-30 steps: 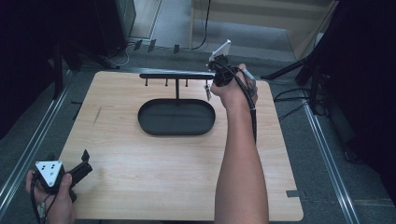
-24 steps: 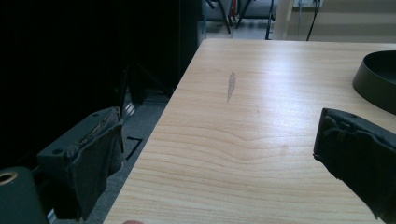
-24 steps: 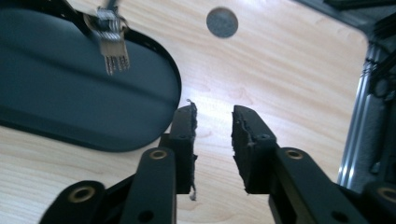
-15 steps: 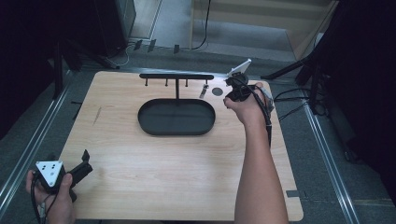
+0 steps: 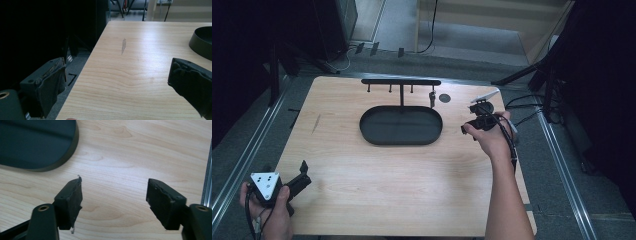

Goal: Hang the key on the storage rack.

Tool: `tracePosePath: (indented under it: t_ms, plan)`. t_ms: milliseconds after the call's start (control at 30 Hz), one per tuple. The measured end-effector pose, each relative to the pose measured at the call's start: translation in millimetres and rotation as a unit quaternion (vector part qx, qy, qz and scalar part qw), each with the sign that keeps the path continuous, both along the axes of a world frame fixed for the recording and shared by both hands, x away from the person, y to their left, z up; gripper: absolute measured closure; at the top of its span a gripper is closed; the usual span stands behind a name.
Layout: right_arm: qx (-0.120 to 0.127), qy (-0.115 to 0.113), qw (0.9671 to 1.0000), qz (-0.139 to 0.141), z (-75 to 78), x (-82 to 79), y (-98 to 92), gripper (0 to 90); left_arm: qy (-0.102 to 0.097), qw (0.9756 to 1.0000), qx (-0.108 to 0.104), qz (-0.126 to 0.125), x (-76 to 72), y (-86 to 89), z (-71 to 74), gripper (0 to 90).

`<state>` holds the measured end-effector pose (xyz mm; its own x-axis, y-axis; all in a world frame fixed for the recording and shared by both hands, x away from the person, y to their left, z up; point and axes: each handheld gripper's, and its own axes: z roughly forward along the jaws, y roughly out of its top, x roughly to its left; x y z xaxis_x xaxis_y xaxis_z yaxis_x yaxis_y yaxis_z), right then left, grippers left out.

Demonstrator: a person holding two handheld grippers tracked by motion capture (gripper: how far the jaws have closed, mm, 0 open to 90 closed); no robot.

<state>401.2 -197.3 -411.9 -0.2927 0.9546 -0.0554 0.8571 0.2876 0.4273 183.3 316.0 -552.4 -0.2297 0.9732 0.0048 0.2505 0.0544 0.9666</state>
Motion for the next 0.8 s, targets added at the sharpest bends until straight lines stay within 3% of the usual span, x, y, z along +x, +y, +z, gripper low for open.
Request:
tracePosePath:
  t_ms: [233, 367, 533, 600, 800]
  plan:
    - [0.018, -0.034, 0.9992, -0.009, -21.0, -26.6, -22.7, 13.9, 0.000, 1.0000, 0.001, -0.002, -0.1, 0.0, 0.0, 2.2]
    - [0.035, -0.056, 0.9978, -0.008, -35.6, -47.1, -38.7, 13.0, 0.000, 1.0000, 0.002, -0.003, -0.2, -0.1, 0.0, 2.2]
    - [0.037, -0.078, 0.9962, -0.009, -57.5, -72.5, -56.8, 6.3, 0.000, 1.0000, 0.002, -0.004, -0.2, -0.2, 0.0, 2.2]
    - [0.049, -0.084, 0.9953, -0.009, -67.1, -83.0, -64.9, 1.4, 0.000, 1.0000, 0.002, -0.003, -0.2, -0.3, 0.0, 2.2]
    - [0.075, -0.122, 0.9894, -0.025, -94.8, -115.4, -91.0, 1.2, 0.000, 1.0000, 0.006, -0.008, -0.6, -0.8, 0.0, 2.2]
